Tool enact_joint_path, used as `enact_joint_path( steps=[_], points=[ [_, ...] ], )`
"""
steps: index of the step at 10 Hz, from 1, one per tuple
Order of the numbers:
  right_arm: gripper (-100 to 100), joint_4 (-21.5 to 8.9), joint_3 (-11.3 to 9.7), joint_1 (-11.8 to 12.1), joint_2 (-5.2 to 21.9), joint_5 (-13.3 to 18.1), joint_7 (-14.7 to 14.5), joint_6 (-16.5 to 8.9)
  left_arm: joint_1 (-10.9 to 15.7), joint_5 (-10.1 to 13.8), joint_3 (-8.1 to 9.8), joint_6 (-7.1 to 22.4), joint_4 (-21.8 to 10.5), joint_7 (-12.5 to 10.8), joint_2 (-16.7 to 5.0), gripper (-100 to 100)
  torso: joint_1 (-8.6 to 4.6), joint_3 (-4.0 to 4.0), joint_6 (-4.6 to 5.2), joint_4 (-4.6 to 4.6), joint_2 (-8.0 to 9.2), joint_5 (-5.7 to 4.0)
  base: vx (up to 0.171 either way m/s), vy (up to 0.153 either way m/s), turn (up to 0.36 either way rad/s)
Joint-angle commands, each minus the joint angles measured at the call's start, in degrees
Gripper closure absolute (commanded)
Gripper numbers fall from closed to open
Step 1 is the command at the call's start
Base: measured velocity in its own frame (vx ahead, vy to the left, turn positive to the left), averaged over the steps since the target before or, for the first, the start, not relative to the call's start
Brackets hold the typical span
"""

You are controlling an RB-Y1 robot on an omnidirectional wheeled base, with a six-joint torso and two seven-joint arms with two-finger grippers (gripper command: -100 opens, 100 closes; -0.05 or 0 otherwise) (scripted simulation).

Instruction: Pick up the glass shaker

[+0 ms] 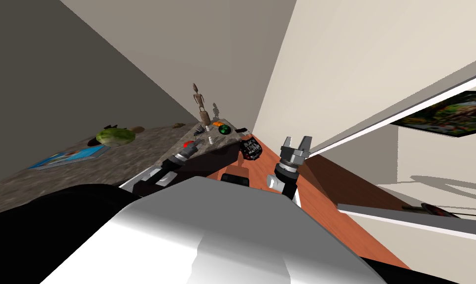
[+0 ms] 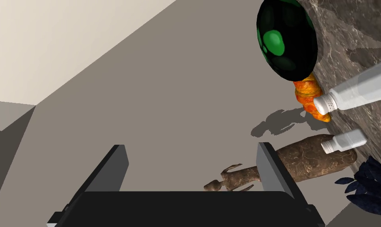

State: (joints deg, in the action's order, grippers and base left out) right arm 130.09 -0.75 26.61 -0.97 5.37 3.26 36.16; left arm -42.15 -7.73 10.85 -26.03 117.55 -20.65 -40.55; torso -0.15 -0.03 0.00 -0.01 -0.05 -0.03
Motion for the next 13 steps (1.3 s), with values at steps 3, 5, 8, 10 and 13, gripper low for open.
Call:
enact_joint_path(
  steps=[3,5,8,10,13],
  points=[
    [0,0.00,0.00,0.00,0.00,0.00,0.00,0.00,-2.40,-0.26,0.90,1.26,-2.46,-1.39,-5.92,-100,-0.01,0.00,0.00,0.00,-0.01,0.00,0.021,-0.052,-0.042],
    [0,0.00,0.00,0.00,0.00,0.00,0.00,0.00,-3.63,-0.31,1.26,1.96,-3.50,-1.91,-8.98,-100,-0.02,-0.01,0.00,0.00,-0.01,-0.01,0.022,-0.040,-0.043],
    [0,0.00,0.00,0.00,0.00,0.00,0.00,0.00,-4.89,-0.34,1.54,2.64,-4.59,-2.28,-13.07,-100,-0.03,-0.02,0.01,-0.01,-0.03,0.00,0.023,-0.044,-0.040],
    [0,0.00,0.00,0.00,0.00,0.00,0.00,0.00,-6.17,-0.33,1.73,3.30,-5.74,-2.52,-16.06,-100,-0.01,-0.02,0.01,-0.01,-0.03,0.00,0.025,-0.040,-0.040],
    [0,0.00,0.00,0.00,0.00,0.00,0.00,0.00,-8.77,-0.21,1.87,4.55,-8.19,-2.53,-21.07,-100,0.03,-0.03,0.00,-0.01,-0.06,0.00,0.031,-0.045,-0.050]
  ],
)
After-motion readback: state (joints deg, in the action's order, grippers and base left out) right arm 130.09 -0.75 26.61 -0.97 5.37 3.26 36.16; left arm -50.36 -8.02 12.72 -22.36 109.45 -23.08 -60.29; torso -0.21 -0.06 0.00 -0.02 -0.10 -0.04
